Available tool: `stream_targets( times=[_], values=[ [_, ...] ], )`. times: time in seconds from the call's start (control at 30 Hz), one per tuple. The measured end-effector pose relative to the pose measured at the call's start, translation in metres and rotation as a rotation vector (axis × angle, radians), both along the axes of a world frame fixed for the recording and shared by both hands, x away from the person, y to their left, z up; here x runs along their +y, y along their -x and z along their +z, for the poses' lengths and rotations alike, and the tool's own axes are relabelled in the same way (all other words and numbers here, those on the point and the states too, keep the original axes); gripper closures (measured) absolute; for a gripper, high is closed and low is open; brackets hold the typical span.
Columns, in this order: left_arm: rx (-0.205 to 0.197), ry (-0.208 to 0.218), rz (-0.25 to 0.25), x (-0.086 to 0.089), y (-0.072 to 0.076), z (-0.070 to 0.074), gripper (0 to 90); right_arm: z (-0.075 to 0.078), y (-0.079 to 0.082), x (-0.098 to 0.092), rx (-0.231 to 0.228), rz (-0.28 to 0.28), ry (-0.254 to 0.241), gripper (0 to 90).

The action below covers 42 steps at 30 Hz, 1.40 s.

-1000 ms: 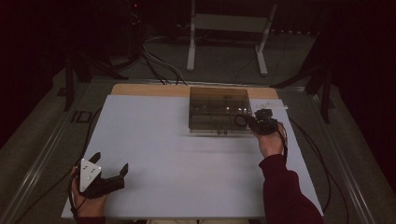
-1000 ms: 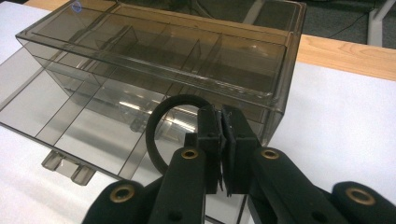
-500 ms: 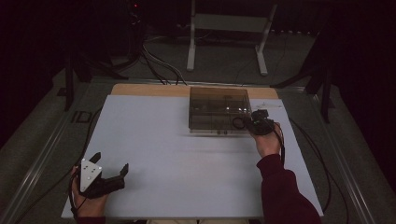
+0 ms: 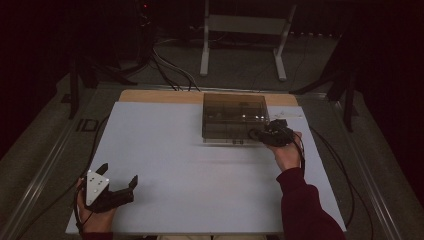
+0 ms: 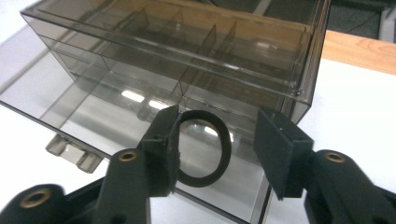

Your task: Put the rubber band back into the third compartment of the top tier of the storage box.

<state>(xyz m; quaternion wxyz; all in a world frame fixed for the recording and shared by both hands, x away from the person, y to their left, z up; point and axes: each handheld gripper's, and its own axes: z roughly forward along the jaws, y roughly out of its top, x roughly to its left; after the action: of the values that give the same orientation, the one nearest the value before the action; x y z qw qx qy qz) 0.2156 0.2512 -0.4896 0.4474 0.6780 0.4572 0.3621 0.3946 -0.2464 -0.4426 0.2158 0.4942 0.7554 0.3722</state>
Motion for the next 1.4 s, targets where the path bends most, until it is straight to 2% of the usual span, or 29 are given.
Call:
stream_targets(
  times=[0.07,0.17,0.3,0.57,0.67,0.73,0.83,0.93,1.03,1.1,1.4],
  values=[
    [0.001,-0.002,-0.002,0.000,0.000,0.000,1.1,0.001,0.001,0.000,-0.003,-0.001,-0.002,46.3],
    [0.001,-0.002,-0.003,0.000,0.000,0.000,1.0,0.004,0.002,-0.002,0.002,0.011,-0.019,37.0],
    [0.002,0.000,-0.005,0.000,0.000,0.000,1.1,0.005,0.005,-0.004,-0.005,0.018,-0.003,27.5],
    [0.003,-0.009,-0.009,-0.001,0.000,0.001,1.1,0.009,0.015,-0.010,-0.022,0.020,0.006,16.4],
    [0.009,-0.010,-0.010,-0.001,0.000,0.002,1.1,0.008,0.018,-0.012,-0.024,0.020,0.011,15.2],
    [0.016,-0.031,-0.017,-0.003,0.000,0.003,1.1,0.007,0.022,-0.013,-0.023,0.025,0.018,10.3],
    [0.017,-0.034,-0.018,-0.004,0.000,0.003,1.1,0.006,0.024,-0.014,-0.020,0.029,0.022,6.5],
    [0.017,-0.031,-0.013,-0.003,0.000,0.003,1.1,0.005,0.029,-0.013,-0.020,0.037,0.047,0.3],
    [0.023,-0.024,-0.016,-0.002,-0.001,0.002,1.1,0.006,0.033,-0.013,-0.026,0.041,0.062,0.1],
    [0.026,-0.022,-0.018,-0.003,-0.001,0.002,1.1,0.009,0.039,-0.012,-0.045,0.046,0.075,0.1],
    [0.026,-0.017,0.000,-0.002,0.000,0.002,0.4,0.016,0.058,-0.018,-0.084,0.041,0.075,0.0]
  ],
)
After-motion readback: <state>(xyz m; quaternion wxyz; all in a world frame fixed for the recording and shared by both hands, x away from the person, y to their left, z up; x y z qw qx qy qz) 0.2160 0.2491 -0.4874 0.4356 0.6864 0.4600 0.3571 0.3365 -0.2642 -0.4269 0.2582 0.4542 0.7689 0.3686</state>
